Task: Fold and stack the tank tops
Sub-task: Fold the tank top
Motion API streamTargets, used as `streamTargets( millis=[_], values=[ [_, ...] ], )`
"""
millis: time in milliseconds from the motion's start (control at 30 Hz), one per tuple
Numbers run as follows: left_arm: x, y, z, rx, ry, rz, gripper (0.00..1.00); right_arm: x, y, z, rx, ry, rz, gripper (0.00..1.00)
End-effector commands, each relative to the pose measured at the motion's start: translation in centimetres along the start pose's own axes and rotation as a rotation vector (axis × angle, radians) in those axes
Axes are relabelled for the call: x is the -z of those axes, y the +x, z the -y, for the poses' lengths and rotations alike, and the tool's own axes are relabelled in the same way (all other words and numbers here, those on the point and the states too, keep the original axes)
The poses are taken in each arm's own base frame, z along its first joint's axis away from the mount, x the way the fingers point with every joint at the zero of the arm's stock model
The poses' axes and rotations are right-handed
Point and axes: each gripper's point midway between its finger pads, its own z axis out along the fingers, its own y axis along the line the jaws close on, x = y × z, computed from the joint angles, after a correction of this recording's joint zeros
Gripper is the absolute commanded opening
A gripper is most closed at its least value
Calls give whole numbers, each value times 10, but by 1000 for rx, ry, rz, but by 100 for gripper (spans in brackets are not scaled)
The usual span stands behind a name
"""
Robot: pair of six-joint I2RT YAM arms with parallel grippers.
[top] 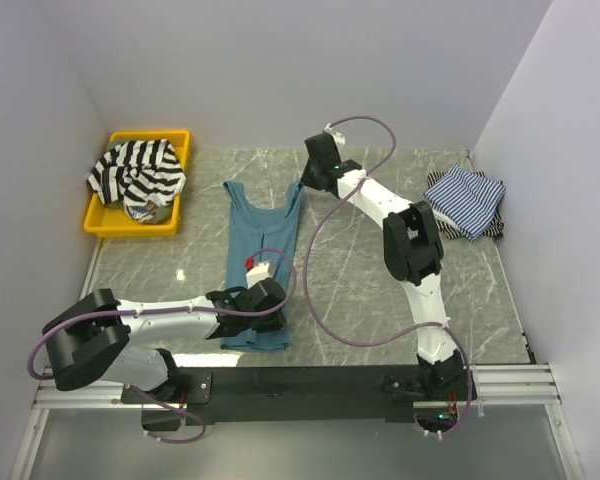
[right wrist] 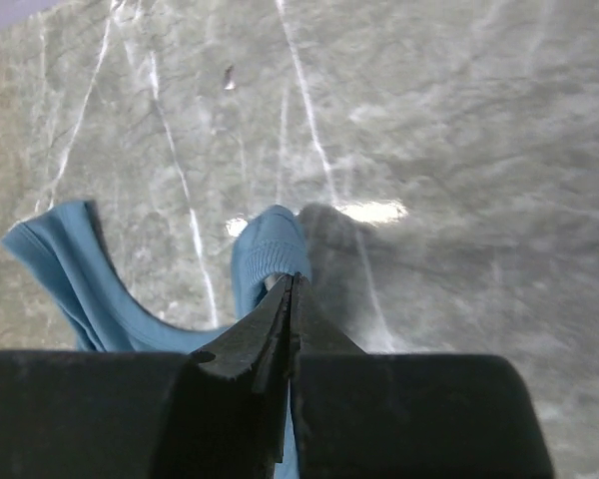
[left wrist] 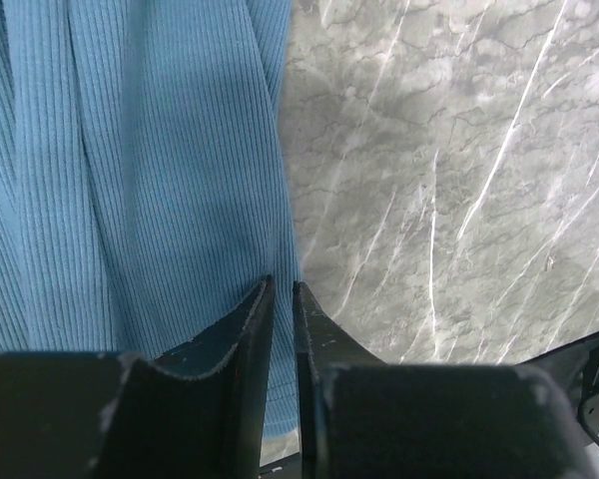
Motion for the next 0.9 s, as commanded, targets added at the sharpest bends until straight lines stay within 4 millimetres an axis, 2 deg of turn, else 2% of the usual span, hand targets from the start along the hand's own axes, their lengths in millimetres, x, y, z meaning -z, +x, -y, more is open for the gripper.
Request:
streamTargets(
  millis=[0, 100, 233, 267, 633, 867],
  values=[
    [3, -4, 2, -12, 15, 6, 19, -6, 2, -10, 4, 22, 5, 4],
    [4, -4, 1, -10, 20, 8, 19, -10, 6, -13, 3, 28, 2, 5],
    [6, -6, 0, -7, 24, 13, 20, -9, 9, -20, -2, 15, 5, 12],
    [7, -6, 0, -10, 24, 13, 19, -8, 11, -27, 1, -4, 10, 15],
    [14, -15, -4, 13, 20, 42, 20, -18, 23, -50, -14, -99, -9, 20],
    [26, -31, -6, 45, 15, 90, 22, -25, 36, -67, -34, -195, -45, 34]
  ],
)
